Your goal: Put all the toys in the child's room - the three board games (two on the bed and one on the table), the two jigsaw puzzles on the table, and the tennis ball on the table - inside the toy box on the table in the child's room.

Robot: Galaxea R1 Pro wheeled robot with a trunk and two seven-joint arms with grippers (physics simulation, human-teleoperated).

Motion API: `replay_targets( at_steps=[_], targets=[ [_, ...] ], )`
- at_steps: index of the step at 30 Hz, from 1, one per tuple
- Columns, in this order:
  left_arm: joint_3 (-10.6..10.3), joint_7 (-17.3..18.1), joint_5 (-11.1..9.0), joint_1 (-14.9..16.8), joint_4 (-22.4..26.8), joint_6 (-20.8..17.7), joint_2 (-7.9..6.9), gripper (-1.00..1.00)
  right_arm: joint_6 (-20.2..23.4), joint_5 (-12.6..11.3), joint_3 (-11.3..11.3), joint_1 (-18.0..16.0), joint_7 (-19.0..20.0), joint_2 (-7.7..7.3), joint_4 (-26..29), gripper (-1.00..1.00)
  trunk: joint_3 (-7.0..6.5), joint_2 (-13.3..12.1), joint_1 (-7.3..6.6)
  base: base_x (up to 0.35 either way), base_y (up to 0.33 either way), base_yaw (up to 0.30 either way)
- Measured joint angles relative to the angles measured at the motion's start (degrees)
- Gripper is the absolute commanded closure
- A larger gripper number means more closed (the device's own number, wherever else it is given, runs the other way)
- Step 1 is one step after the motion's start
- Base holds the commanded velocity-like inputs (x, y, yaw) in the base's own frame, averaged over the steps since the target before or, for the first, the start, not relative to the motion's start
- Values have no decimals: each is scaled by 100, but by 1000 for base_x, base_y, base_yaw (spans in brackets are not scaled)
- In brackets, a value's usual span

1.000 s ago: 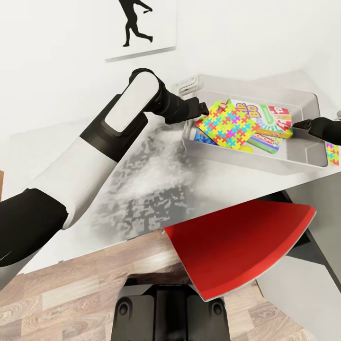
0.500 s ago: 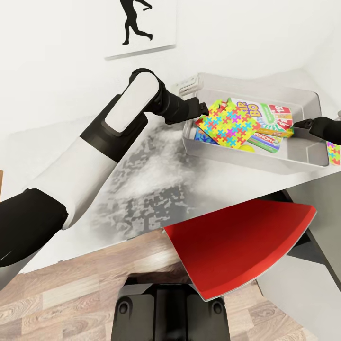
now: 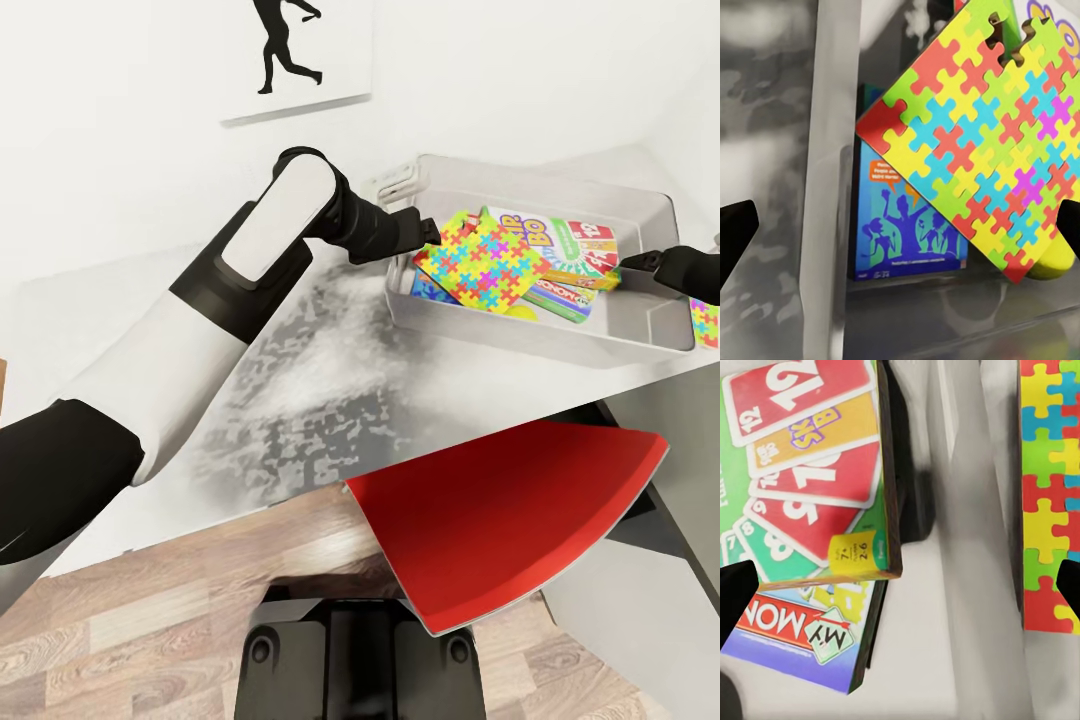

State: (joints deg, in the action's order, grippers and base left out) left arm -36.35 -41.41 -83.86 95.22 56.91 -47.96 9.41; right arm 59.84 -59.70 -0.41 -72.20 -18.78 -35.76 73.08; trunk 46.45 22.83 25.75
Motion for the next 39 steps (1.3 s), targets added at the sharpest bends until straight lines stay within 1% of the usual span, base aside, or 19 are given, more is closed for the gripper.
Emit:
replay_targets(
  at_steps=[10,11,13,14,15,22,39],
  targets=[
    [-1,0,-1,-45,7,0,0,-100,0,-4,-3,-3,-4,0,1,-100,0,0,0,0,0,0],
    [-2,0,-1,-48,8,0,0,100,0,-5,-3,-4,-5,0,1,100,0,0,0,0,0,0],
    [-4,0,-2,-53,9,0,0,100,0,-6,-3,-6,-8,0,1,100,0,0,0,0,0,0],
    [-5,-8,64,-55,8,-34,-2,100,1,91,-4,-6,-17,-1,0,100,0,0,1,0,0,0],
    [-6,-11,83,-58,8,-43,-3,100,1,138,-5,-7,-24,-2,-1,100,0,0,0,0,0,0],
    [-3,-19,175,-128,9,-71,-11,100,4,283,-6,-9,-51,-4,-2,100,0,1,0,0,0,0],
    [3,-20,201,-211,64,-82,-14,100,4,276,-14,-10,-17,-12,-1,100,0,1,0,0,0,0]
  ],
)
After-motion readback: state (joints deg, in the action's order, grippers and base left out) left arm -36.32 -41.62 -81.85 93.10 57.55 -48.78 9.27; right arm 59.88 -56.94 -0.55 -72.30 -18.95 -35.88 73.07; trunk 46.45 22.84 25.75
